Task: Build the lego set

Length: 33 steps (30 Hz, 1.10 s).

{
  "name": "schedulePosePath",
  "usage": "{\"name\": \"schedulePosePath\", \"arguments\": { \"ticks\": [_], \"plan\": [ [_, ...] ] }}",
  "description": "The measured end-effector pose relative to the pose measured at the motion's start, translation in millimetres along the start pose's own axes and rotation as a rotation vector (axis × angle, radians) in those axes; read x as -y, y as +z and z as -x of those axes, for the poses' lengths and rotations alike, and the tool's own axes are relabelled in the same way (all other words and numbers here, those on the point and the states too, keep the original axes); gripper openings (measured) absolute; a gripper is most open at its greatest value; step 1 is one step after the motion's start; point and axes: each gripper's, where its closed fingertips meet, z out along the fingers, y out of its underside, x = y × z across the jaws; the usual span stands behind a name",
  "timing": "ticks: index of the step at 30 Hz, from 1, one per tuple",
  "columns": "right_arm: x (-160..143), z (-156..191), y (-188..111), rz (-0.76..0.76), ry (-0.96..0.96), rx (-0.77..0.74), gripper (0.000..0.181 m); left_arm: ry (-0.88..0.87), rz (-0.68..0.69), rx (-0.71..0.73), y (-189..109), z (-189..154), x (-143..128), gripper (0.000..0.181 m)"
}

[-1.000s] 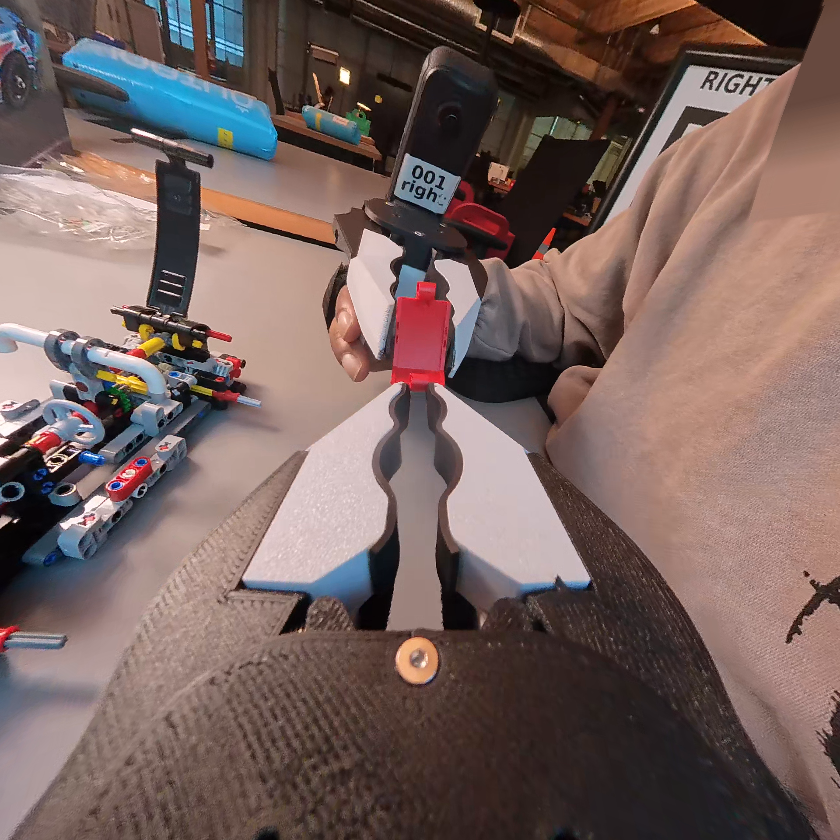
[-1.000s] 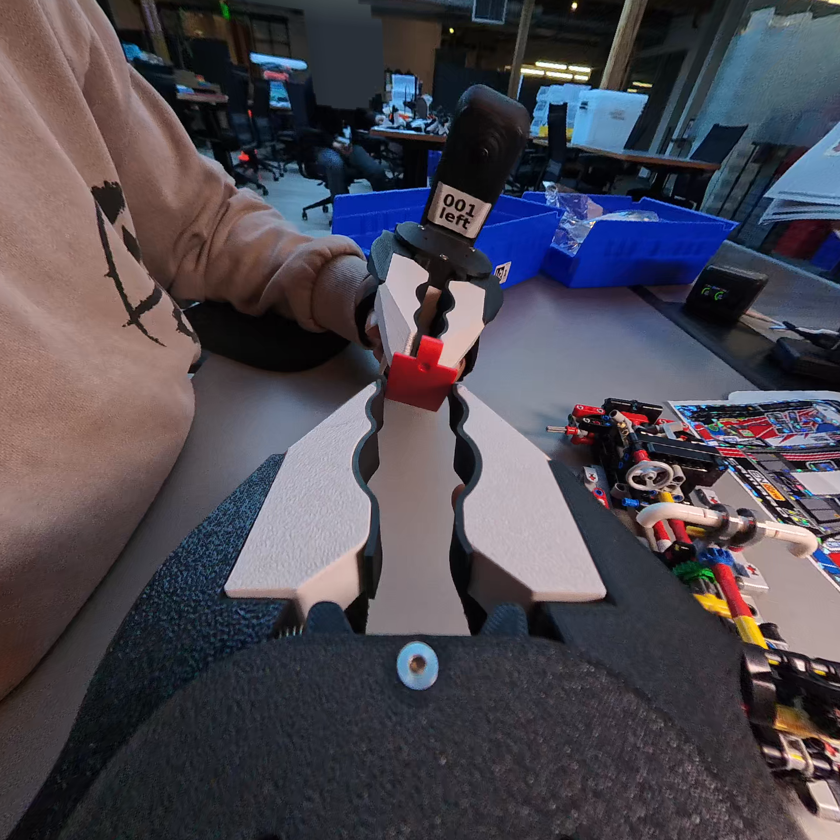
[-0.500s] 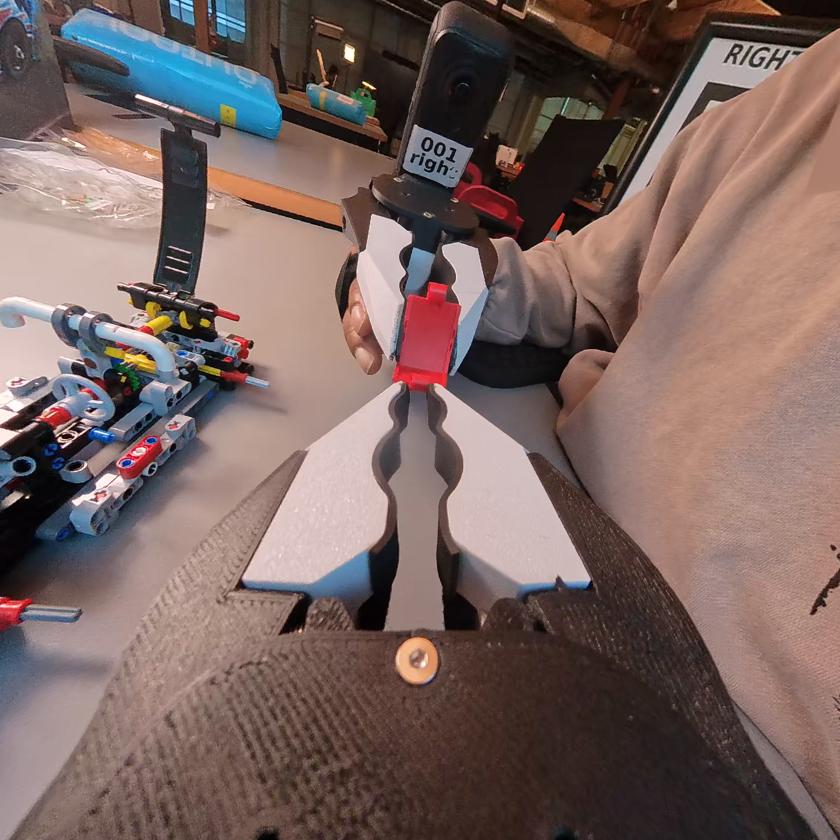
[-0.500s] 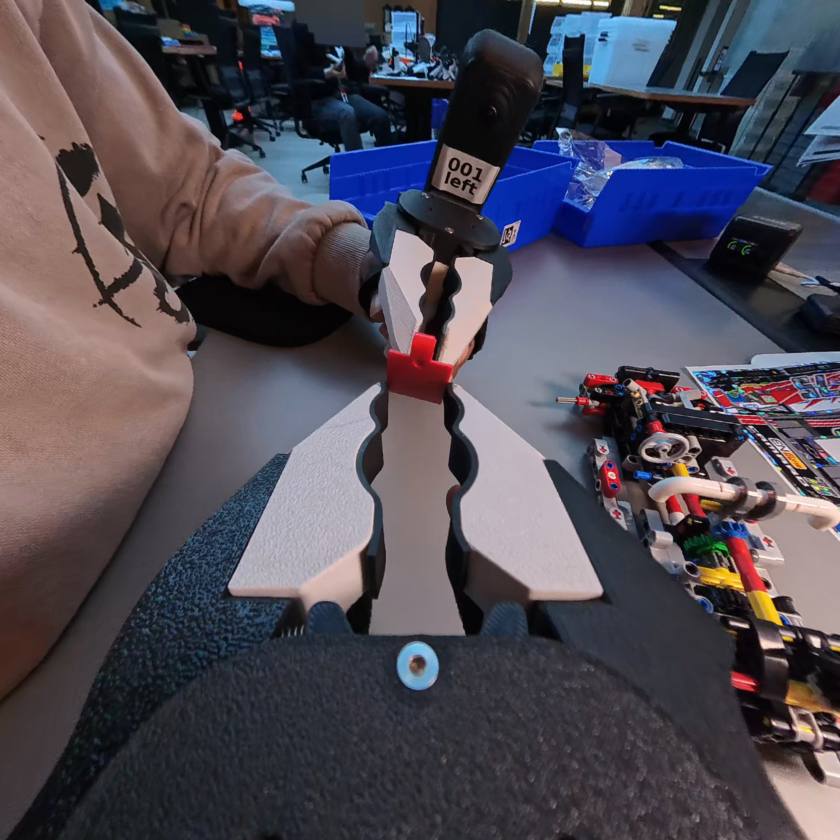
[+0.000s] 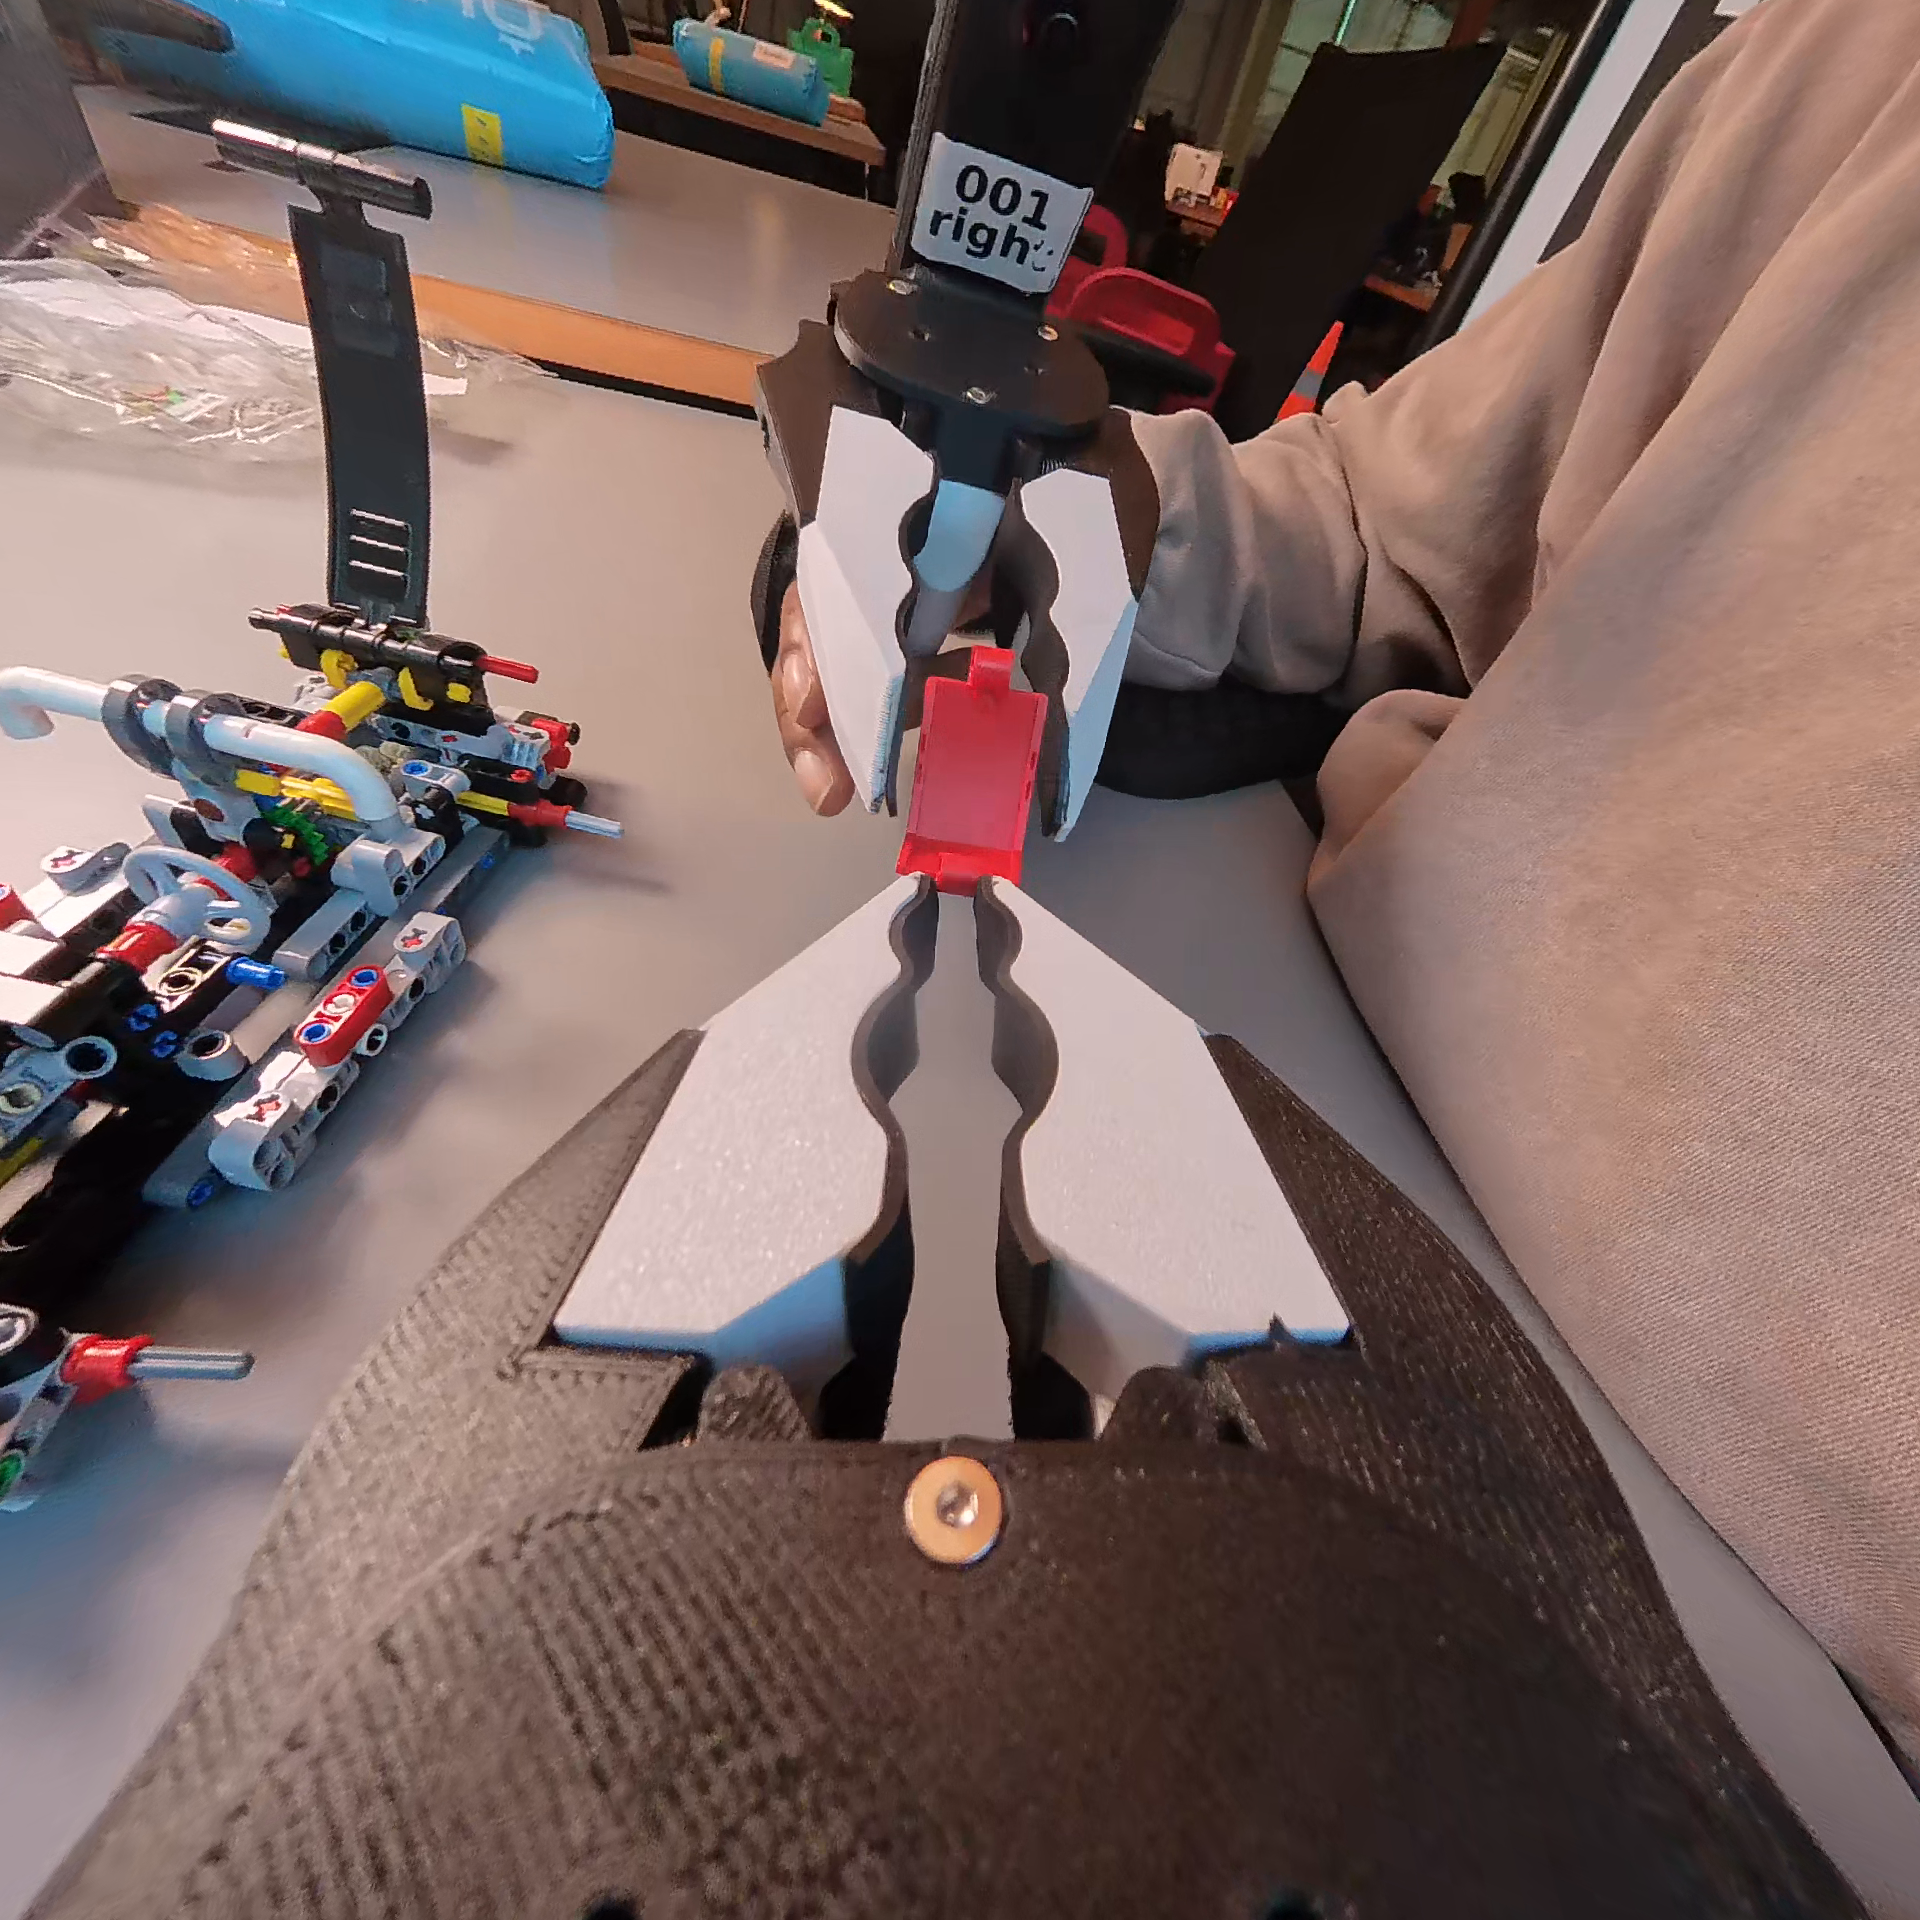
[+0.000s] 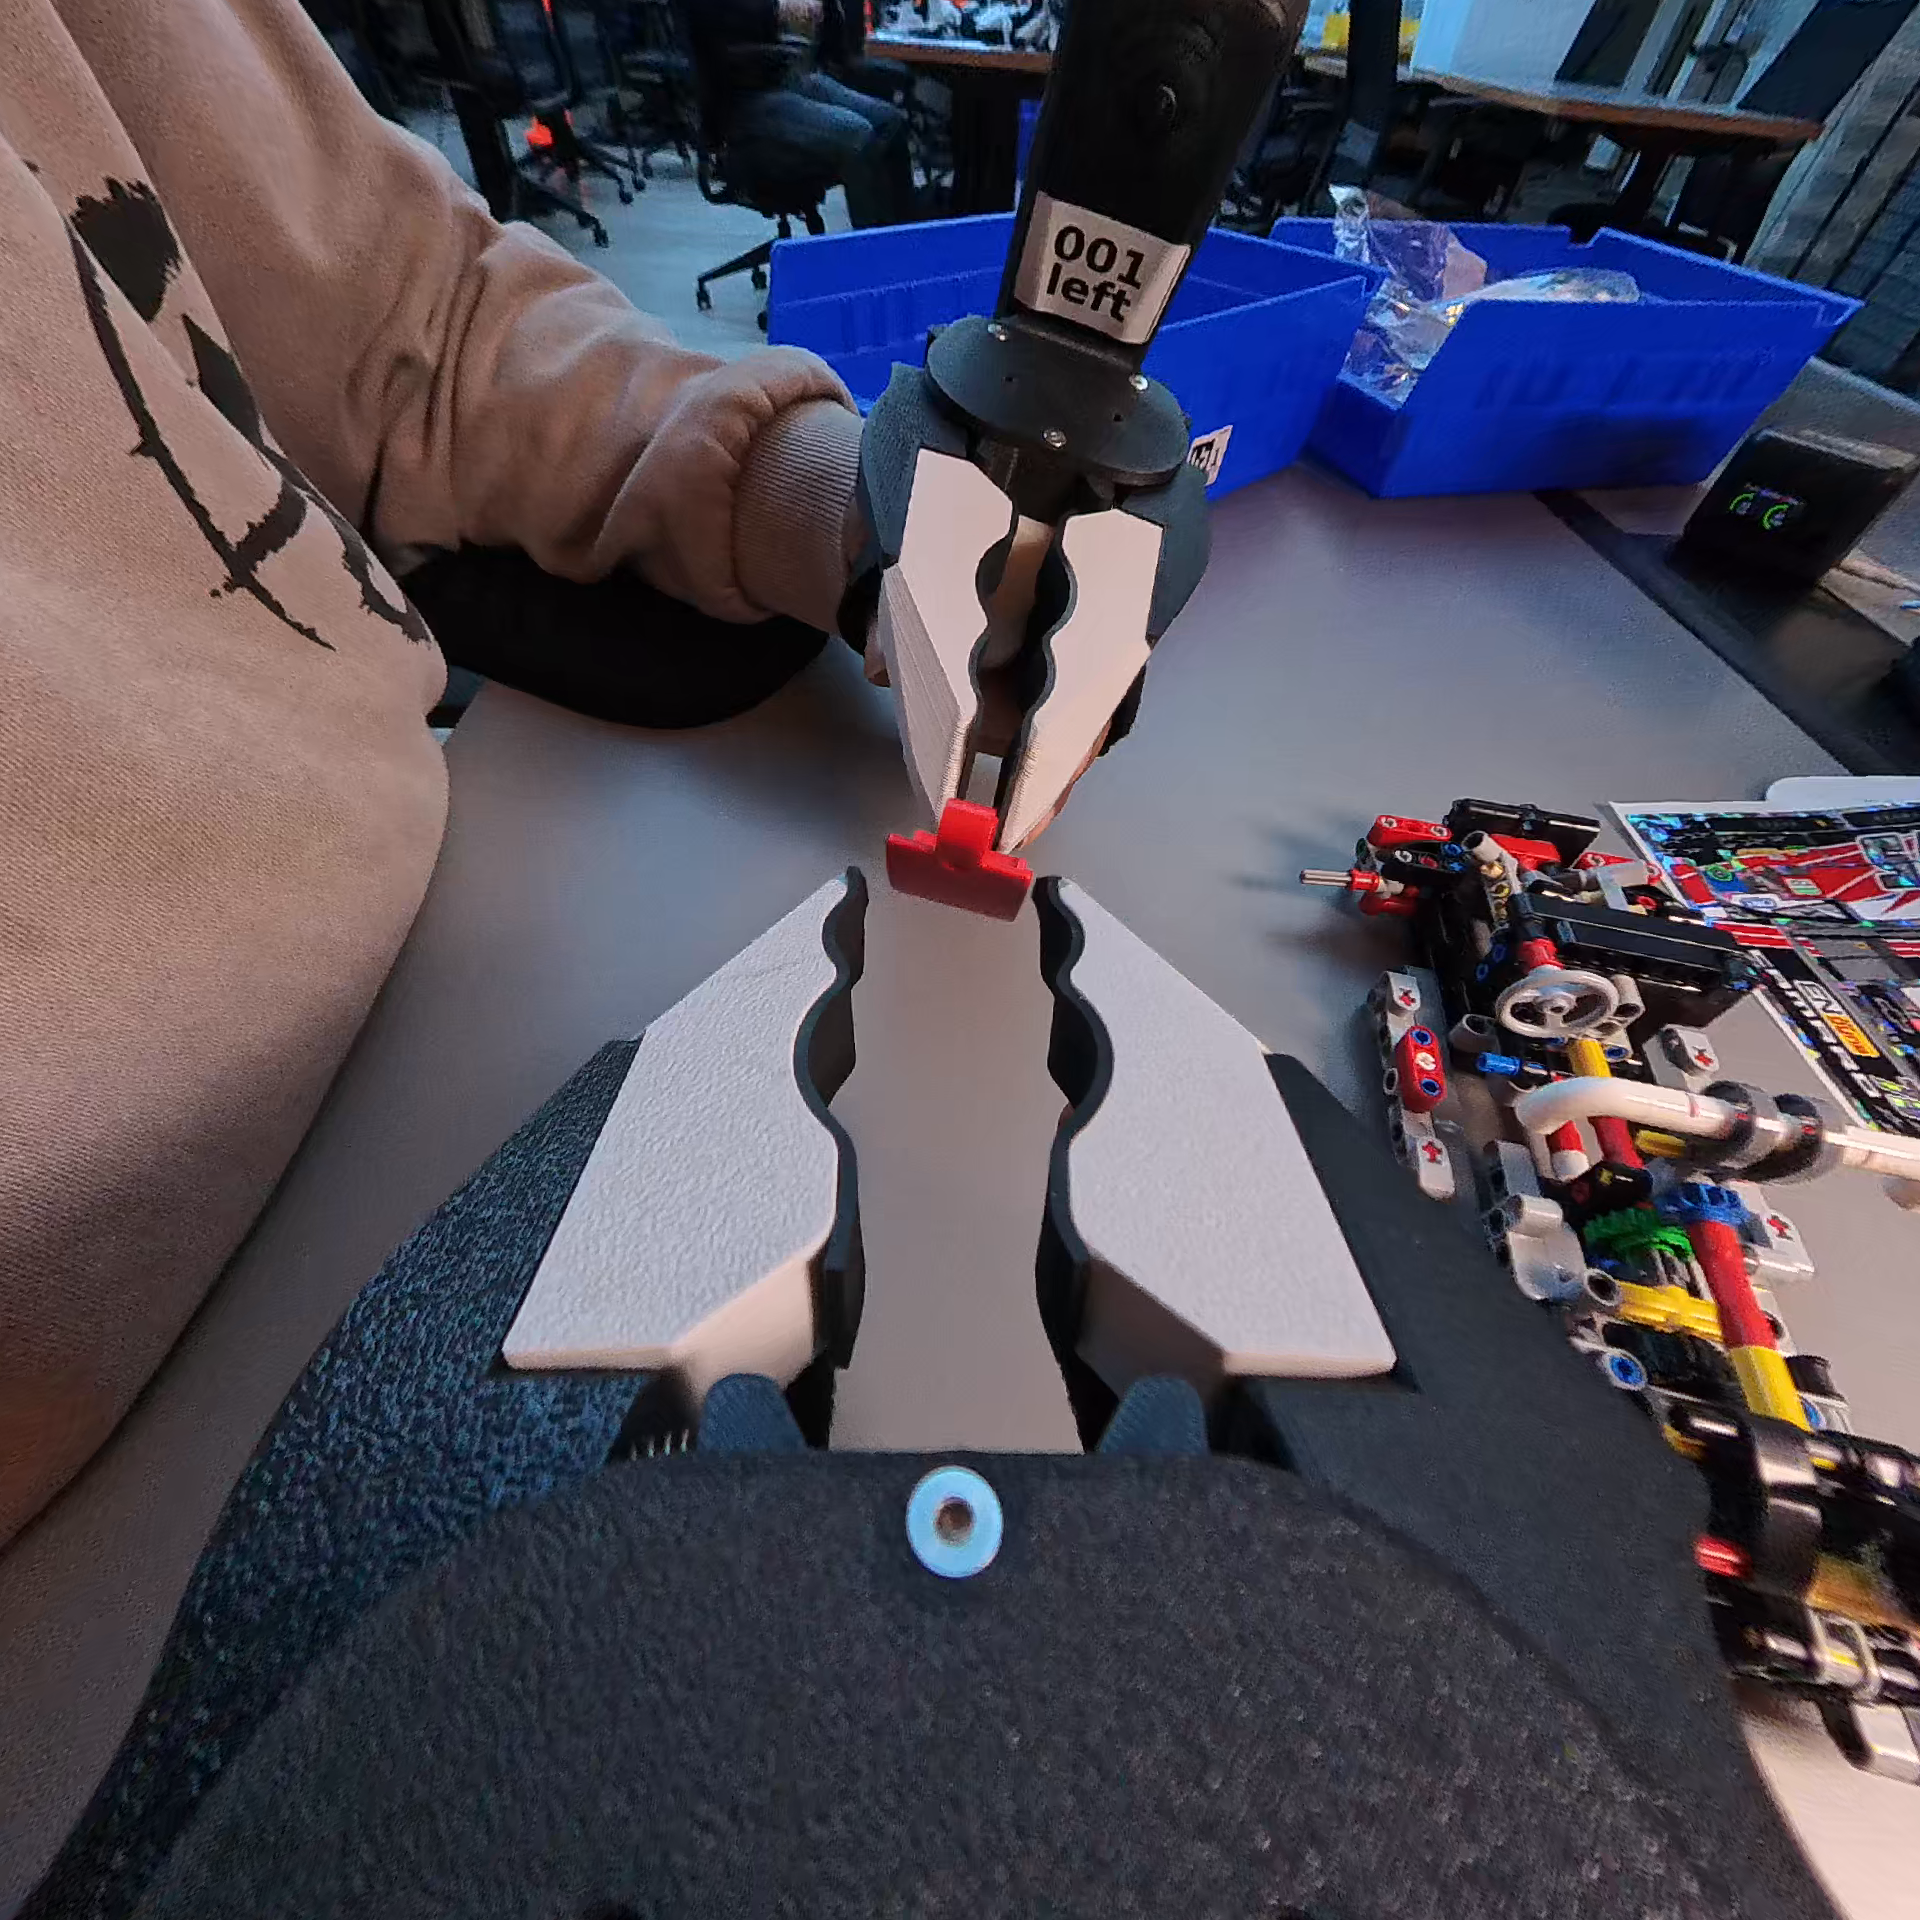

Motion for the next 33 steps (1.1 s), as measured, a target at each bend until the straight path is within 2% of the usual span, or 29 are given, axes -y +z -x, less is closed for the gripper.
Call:
{"name": "schedulePosePath", "arguments": {
  "ticks": [6,10,22,23,24,26,29,33],
  "plan": [
    [4,-2,-4,-0.021,0.02,0.004,0.033,-0.001,-0.006,0.012,-1,3,1,0.005],
    [5,-5,-5,-0.023,0.013,-0.019,0.023,-0.001,-0.012,0.024,-1,5,1,0.005],
    [11,-30,-10,-0.016,0.035,-0.169,0.022,0.07,-0.036,0.174,-4,26,16,0.006],
    [12,-35,-12,-0.018,0.024,-0.196,0.022,0.093,-0.043,0.219,-8,34,22,0.013],
    [10,-40,-15,-0.008,0.027,-0.211,0.022,0.116,-0.038,0.268,-13,46,27,0.029],
    [5,-56,-21,0.015,0.056,-0.265,0.022,0.144,0.038,0.342,-25,74,30,0.044],
    [-10,-77,-22,0.095,0.079,-0.338,0.022,0.227,0.271,0.443,-38,125,12,0.054],
    [-27,-90,-15,0.214,0.082,-0.395,0.022,0.249,0.509,0.368,-31,162,2,0.069]
  ]
}}
